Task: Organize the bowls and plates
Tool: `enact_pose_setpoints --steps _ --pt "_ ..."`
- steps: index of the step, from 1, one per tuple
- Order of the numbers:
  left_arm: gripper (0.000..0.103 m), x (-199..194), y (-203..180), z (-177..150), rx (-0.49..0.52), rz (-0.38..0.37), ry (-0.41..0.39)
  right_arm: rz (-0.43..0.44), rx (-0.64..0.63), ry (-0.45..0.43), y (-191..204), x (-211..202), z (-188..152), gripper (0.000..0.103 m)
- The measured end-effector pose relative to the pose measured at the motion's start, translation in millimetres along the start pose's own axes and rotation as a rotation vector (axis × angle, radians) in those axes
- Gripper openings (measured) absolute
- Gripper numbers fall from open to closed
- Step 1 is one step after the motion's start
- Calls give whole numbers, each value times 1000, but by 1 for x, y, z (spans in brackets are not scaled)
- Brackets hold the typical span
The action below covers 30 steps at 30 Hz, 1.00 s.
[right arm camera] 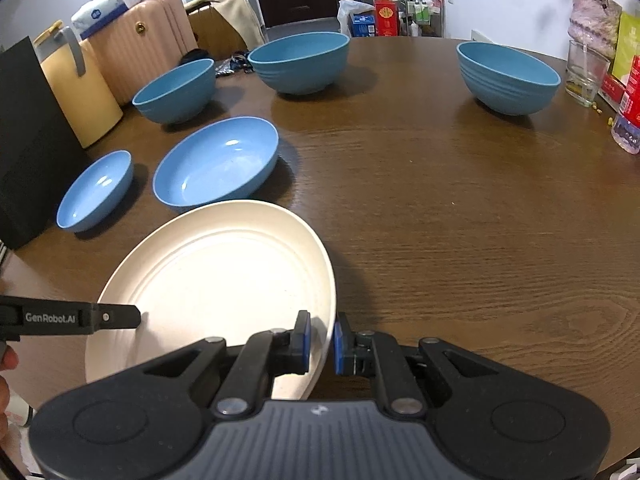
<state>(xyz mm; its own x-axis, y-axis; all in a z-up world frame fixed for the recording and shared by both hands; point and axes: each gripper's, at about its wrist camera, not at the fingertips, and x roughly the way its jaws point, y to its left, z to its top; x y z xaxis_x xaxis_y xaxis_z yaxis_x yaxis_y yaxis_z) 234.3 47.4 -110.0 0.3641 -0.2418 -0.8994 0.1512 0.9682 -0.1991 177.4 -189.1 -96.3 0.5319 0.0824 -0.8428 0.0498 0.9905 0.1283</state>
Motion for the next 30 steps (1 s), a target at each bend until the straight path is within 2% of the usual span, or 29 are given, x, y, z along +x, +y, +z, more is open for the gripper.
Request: enact_pose_setpoints --steps 11,30 --pt "26 7 -20 0 67 38 -16 -36 -27 24 -7 16 2 14" --pt "26 10 -18 6 41 42 -21 -22 -38 32 -10 19 7 14"
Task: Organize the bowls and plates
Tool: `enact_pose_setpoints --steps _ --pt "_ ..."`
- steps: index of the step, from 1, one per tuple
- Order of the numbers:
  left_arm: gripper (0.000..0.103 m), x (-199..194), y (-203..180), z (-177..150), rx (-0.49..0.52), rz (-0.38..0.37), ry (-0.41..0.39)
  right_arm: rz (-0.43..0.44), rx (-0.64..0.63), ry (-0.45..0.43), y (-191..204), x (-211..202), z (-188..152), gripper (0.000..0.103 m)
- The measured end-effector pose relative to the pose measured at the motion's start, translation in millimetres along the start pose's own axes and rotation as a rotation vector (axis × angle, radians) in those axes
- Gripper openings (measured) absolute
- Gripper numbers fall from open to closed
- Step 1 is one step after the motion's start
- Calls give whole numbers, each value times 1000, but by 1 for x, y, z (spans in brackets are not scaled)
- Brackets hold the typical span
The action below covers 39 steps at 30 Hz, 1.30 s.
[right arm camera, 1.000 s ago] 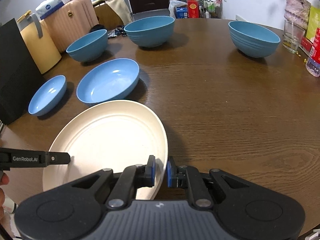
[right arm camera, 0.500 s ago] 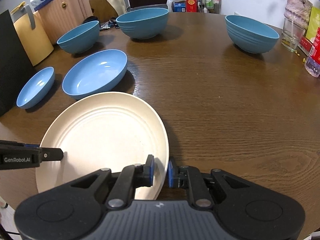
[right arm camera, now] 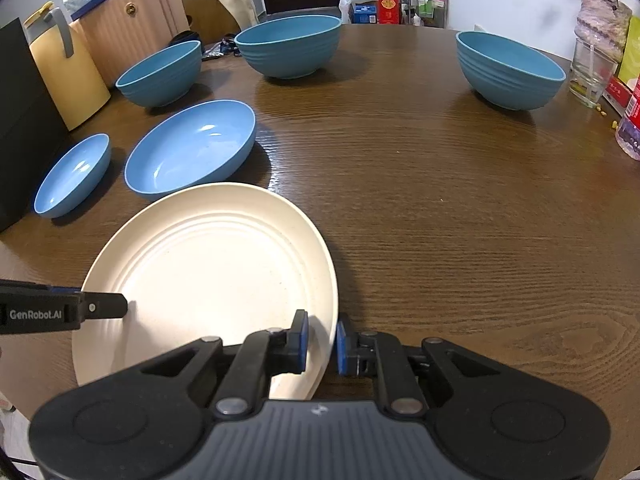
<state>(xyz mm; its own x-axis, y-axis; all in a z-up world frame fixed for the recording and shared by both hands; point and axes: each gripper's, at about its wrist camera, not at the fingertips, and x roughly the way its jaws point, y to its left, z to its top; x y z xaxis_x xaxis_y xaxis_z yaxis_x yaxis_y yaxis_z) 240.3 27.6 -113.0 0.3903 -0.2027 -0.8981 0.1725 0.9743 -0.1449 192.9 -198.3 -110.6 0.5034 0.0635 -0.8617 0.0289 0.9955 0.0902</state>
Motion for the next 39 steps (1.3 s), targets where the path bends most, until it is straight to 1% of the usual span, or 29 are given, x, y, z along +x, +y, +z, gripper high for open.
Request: enact_pose_setpoints --steps 22,25,26,27,28,29,30,31,32,33,34,35,36,37,39 --pt "26 -5 1 0 -4 7 -4 3 -3 -4 2 -1 0 14" --pt "27 -7 4 1 -9 4 -13 12 3 2 1 -1 0 16" --pt "31 -9 4 1 -7 6 -21 8 3 3 1 -1 0 16" --pt "34 -11 5 1 -9 7 -30 4 3 2 1 -2 1 22" --pt "42 -13 6 1 -11 13 -38 5 5 -4 0 -4 1 26" --pt "50 -15 7 1 -13 22 -47 4 10 -14 0 -6 1 38" --pt "52 -18 8 1 -16 31 -58 0 13 -23 0 -8 2 52" --pt "57 -21 9 1 -19 33 -67 -4 15 -35 0 -11 3 58" --pt "67 -24 11 2 -24 34 -76 -5 18 -48 0 -14 4 69" --pt "74 -28 12 2 -33 39 -88 -8 22 -57 -1 -17 5 82" --pt "89 -31 13 2 -41 49 -101 -12 24 -64 -1 -19 6 89" --pt "99 -35 15 2 -47 64 -118 -14 26 -68 0 -22 8 100" --pt "100 -38 15 2 -47 74 -132 -13 27 -71 0 -24 9 103" --pt "103 -42 15 3 -46 77 -144 -7 28 -73 1 -26 10 103" --pt "103 -47 16 4 -51 77 -154 -9 21 -70 5 -29 12 103"
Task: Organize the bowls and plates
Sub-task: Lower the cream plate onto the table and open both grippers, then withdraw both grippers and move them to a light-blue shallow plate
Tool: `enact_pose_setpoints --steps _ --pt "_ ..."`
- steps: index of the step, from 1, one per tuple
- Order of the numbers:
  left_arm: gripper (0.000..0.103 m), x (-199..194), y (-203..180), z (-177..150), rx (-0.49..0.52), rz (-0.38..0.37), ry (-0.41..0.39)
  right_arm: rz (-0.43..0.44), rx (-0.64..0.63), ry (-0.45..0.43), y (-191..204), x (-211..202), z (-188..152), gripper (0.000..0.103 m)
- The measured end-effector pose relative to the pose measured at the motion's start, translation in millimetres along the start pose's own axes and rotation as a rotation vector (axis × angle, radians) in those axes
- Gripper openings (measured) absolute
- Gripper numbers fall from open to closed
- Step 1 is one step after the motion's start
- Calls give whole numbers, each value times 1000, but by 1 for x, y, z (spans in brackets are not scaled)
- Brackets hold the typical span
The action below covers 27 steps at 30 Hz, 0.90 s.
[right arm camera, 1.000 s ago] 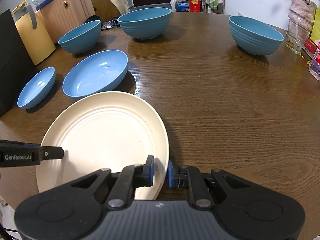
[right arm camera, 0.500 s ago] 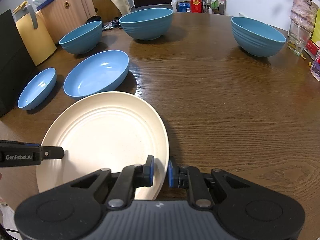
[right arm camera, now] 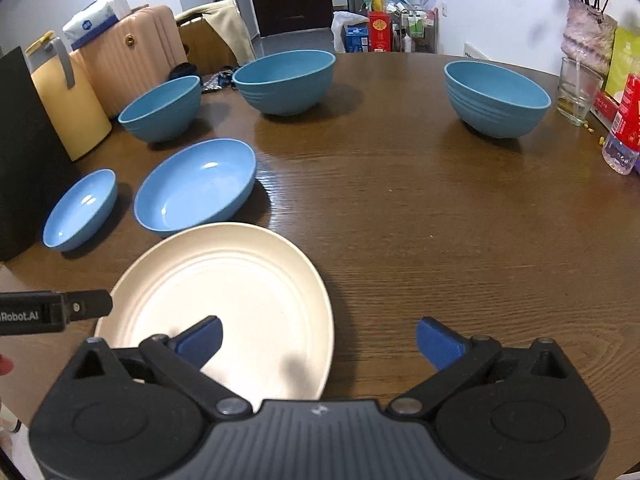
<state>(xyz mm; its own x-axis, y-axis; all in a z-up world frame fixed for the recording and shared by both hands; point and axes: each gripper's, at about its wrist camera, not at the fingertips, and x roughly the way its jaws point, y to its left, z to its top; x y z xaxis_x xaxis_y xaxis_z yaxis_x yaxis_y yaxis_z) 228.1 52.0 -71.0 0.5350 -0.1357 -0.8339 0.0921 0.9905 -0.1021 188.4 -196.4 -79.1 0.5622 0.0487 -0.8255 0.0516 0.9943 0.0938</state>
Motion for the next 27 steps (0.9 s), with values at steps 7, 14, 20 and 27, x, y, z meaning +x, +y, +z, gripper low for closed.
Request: enact_pose_setpoints --steps 7,14,20,27 --pt "103 -12 6 0 0 10 -29 -35 -37 -17 15 -13 2 103" --pt "103 -20 17 -5 10 9 -41 -82 -36 -29 29 -21 -2 103" --pt "103 -24 32 -7 33 -1 -48 -114 2 -40 40 -27 -10 103" --pt "103 -27 50 -15 85 -24 -34 -131 47 -30 61 -32 -33 103"
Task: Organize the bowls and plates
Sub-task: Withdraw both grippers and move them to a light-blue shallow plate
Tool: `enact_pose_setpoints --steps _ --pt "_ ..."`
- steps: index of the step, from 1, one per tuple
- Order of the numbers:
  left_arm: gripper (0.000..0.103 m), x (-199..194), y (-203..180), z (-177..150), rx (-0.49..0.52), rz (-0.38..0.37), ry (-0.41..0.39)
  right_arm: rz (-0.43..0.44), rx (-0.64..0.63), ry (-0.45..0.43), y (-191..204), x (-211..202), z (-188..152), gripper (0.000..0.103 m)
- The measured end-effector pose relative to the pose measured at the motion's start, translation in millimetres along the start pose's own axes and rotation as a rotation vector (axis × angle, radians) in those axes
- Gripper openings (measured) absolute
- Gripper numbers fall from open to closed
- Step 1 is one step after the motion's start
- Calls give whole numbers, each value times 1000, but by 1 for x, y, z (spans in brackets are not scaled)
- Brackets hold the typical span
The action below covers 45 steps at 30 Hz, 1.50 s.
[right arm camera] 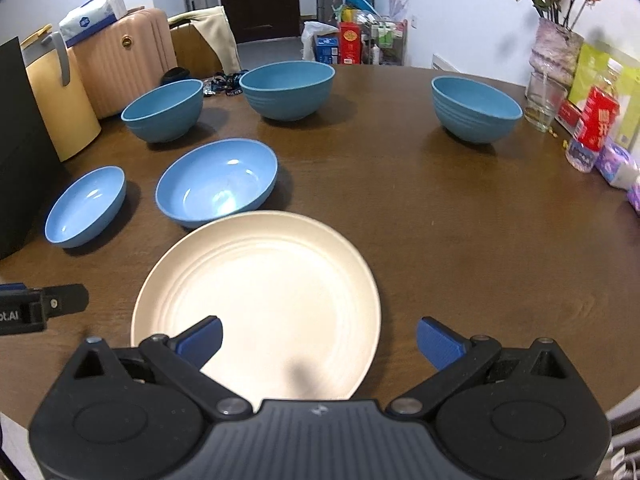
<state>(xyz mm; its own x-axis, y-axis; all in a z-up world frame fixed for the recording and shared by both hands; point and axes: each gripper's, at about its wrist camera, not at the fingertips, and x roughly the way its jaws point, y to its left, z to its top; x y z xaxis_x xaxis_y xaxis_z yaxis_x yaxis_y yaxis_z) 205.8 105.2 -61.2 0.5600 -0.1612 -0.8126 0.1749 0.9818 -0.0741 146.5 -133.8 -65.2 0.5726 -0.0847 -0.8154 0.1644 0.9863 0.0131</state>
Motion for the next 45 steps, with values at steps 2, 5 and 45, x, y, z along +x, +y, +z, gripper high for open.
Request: enact_pose_setpoints --steps 2,5,45 --pt "103 0 1 -3 7 -7 9 -6 8 1 3 -4 -5 103" --pt "103 -4 1 -6 11 -12 9 -17 21 -6 3 -9 -7 103" --pt "103 -51 46 -9 -105 126 -93 80 -59 -64 32 -15 11 103"
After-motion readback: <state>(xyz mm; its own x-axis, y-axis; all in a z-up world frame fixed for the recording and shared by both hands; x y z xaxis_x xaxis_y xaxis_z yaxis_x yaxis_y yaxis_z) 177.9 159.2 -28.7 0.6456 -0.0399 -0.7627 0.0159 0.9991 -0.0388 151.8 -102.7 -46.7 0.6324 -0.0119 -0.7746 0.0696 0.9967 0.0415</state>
